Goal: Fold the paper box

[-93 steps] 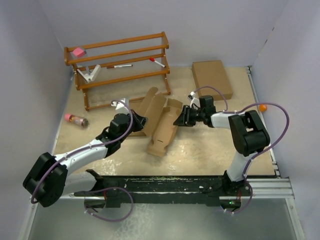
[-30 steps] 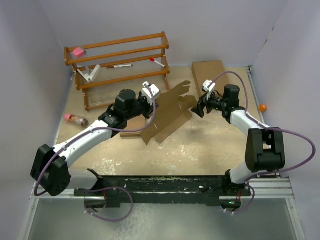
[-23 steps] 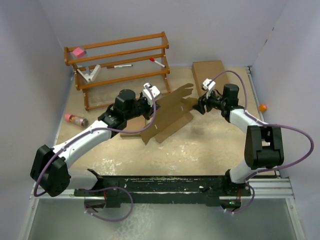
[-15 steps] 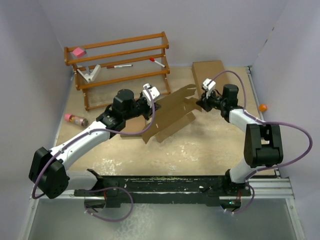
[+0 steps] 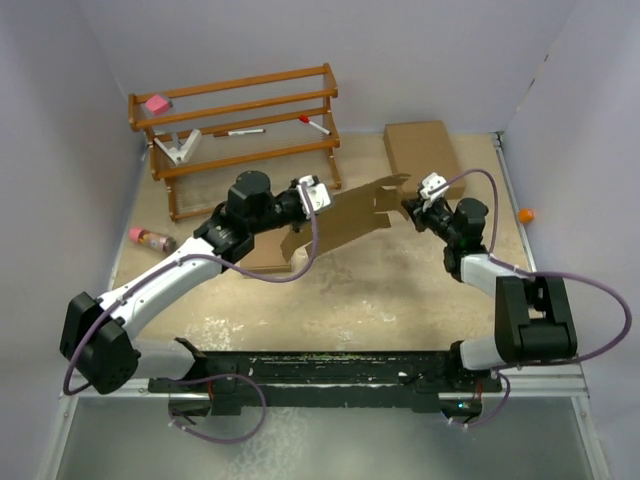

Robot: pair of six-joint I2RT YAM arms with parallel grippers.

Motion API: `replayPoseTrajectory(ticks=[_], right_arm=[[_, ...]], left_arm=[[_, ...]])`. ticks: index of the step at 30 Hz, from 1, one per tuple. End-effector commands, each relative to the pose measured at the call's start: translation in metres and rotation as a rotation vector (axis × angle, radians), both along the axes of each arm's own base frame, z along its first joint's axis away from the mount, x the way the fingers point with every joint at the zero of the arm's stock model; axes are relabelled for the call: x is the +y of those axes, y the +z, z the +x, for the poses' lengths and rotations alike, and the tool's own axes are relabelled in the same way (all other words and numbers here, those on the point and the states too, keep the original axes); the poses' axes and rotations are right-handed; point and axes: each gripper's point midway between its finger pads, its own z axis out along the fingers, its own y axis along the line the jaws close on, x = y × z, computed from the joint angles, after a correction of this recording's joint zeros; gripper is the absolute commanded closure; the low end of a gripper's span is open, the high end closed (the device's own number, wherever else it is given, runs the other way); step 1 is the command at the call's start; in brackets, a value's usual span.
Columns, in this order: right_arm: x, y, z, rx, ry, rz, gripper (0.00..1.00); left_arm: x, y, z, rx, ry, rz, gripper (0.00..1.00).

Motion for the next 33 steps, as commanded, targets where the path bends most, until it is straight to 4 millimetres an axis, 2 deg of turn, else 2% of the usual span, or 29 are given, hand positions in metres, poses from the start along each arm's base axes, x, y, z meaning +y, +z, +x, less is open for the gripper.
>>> replayPoseTrajectory(ticks=[1,5,11,14,20,24,30,33], right_arm=[[-0.011,0.011,0.023,-0.046,-0.087,0.018,1.00],[-0.006,0.004,0.025,0.005,-0.052,0.002,1.00],[0.010,-0.012,0.003,0.030,0.112,-0.085,1.00],[0.017,-0.024,-0.008,0.075,0.200,-0.120,0.95],[0.015,-0.038,-0.006,0.172,0.244,-0.135,0.89],[0.012,-0.037,-0.011,0.175,0.295,-0.149,0.81],[0.000,-0.024,-0.032,0.142,0.409,-0.206,0.50],[-0.010,-0.009,-0.041,0.103,0.435,-0.221,0.43]], left_arm=[[-0.013,-0.006,0.012,-0.079,-0.067,0.093,0.96],[-0.017,-0.029,0.018,-0.041,-0.079,0.150,0.96],[-0.024,-0.046,0.012,0.038,-0.113,0.144,0.96],[-0.024,-0.054,0.013,0.079,-0.095,0.138,0.96],[-0.029,-0.078,0.020,0.167,-0.073,0.155,0.96],[-0.032,-0.080,0.018,0.187,-0.084,0.148,0.96],[-0.032,-0.084,0.017,0.193,-0.089,0.152,0.96],[-0.031,-0.081,0.017,0.189,-0.088,0.149,0.96]])
